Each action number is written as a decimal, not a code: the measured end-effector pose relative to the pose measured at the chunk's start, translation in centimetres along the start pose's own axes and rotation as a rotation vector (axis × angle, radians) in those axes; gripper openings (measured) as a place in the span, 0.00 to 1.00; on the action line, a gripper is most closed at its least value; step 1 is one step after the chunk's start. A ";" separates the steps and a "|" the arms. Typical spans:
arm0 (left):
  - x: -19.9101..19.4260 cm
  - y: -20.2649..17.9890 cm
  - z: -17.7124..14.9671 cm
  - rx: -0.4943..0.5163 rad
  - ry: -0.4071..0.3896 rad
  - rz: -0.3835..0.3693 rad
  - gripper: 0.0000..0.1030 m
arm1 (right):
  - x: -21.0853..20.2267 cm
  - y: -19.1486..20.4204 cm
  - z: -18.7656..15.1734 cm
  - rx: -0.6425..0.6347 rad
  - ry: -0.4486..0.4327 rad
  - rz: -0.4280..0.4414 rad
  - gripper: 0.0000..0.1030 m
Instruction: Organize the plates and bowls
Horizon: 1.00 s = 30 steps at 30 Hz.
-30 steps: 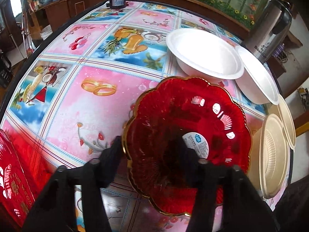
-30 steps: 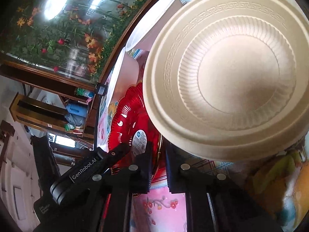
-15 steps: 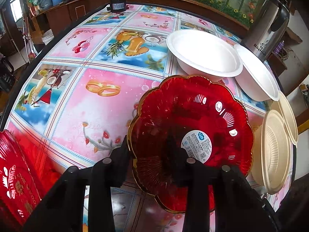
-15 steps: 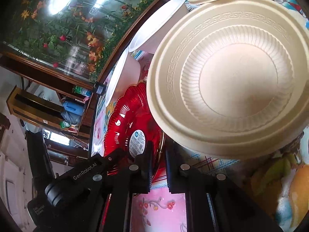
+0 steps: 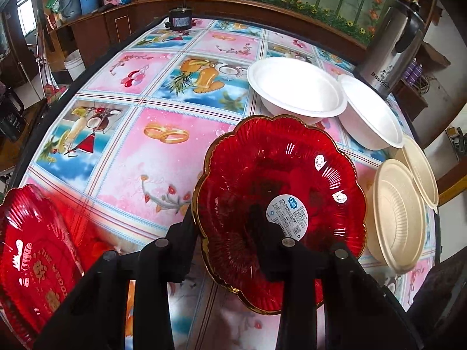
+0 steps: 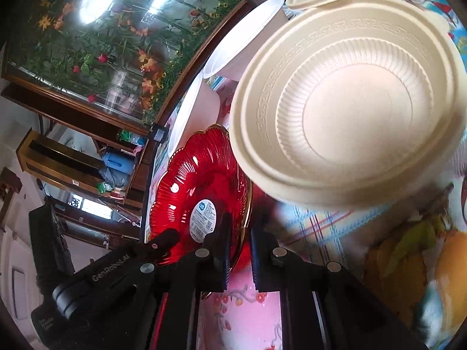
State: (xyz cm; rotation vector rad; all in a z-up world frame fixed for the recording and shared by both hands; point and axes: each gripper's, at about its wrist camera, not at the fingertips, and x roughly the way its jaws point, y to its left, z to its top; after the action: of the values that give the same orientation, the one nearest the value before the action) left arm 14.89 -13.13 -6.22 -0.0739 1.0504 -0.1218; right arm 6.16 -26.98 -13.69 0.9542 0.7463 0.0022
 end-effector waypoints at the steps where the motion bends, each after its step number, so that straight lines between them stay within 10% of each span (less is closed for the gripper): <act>1: -0.4 0.0 -0.1 0.003 -0.006 -0.002 0.32 | -0.1 -0.1 -0.1 0.004 0.000 0.006 0.11; 18: -10.2 5.3 -3.0 0.002 -0.204 -0.065 0.32 | -7.9 6.6 -3.9 -0.163 -0.113 0.101 0.11; 30: -16.4 16.0 -6.2 -0.084 -0.347 0.022 0.33 | -7.1 14.8 -11.6 -0.349 0.015 0.184 0.11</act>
State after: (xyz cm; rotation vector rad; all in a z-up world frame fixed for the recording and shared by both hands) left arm 2.48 4.98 2.93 -0.1535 0.7091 -0.0424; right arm -1.25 -11.80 -2.74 0.6860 0.6438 0.2921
